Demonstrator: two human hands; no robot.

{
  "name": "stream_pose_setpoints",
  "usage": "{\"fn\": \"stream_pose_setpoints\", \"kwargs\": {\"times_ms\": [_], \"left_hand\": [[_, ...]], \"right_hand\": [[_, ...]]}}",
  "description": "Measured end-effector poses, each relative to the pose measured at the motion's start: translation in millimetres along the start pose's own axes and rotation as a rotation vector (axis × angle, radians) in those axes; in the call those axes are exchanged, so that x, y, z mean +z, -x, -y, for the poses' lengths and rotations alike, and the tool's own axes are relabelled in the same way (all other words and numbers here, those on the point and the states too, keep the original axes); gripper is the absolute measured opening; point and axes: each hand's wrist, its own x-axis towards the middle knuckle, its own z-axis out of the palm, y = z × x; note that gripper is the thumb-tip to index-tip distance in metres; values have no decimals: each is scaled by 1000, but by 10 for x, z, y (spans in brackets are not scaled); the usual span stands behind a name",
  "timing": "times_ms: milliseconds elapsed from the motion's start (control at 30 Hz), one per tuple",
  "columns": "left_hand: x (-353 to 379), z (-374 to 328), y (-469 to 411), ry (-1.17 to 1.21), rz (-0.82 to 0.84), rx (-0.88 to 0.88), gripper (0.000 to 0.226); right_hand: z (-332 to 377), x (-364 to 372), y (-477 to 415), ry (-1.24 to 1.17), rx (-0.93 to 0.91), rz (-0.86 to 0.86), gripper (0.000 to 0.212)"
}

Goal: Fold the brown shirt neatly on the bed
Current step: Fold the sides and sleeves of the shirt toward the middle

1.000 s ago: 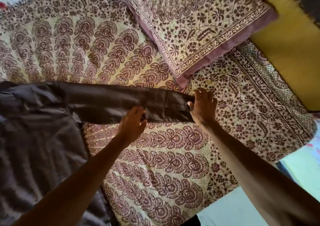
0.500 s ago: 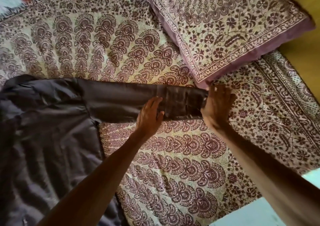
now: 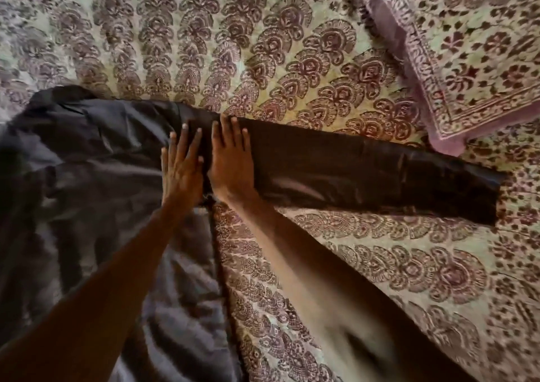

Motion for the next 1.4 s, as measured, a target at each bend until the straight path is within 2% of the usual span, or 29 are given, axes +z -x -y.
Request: {"fn": "stream_pose_setpoints", "kwargs": {"times_ms": [133, 267, 367, 500, 600, 733, 833, 933, 1033, 1100, 1167, 1267, 1400], "left_hand": [[34, -104, 52, -48, -46, -54, 54], [-81, -347, 38, -37, 10, -111, 63], [-24, -831, 7, -70, 81, 32, 63], [321, -1813, 128, -94, 197, 253, 74], [511, -2231, 245, -113, 203, 246, 82], [532, -2277, 239, -129, 223, 203, 86], [513, -2276, 205, -126, 257, 189, 87], [510, -2296, 204, -143, 267, 195, 88], [448, -2356, 159, -145, 295, 179, 85], [349, -2362, 156, 34, 254, 154, 74], [147, -2313, 235, 413, 156, 98, 52], [-270, -1936, 547, 699, 96, -61, 26], [-908, -929, 1081, 955, 105, -185, 17]], "right_hand": [[-456, -73, 201, 155, -79, -49, 65], [-1740, -672, 855, 257, 181, -107, 77], [-2571, -1098, 1357, 302, 304, -92, 80], [-2774, -1170, 1434, 306, 302, -77, 80], [-2915, -1215, 1499, 296, 248, -78, 77], [-3185, -1354, 1616, 256, 196, -72, 74], [-3104, -1383, 1587, 176, 205, -123, 67], [-3119, -1420, 1682, 34, 199, -212, 55], [-3062, -1523, 1825, -139, 258, -255, 52], [-2764, -1626, 1862, -299, 303, -380, 42], [-2319, -1706, 1834, -492, 321, -461, 30], [-1454, -1653, 1774, -701, 329, -441, 19], [-150, -1379, 1716, -920, 331, -371, 12]]}}
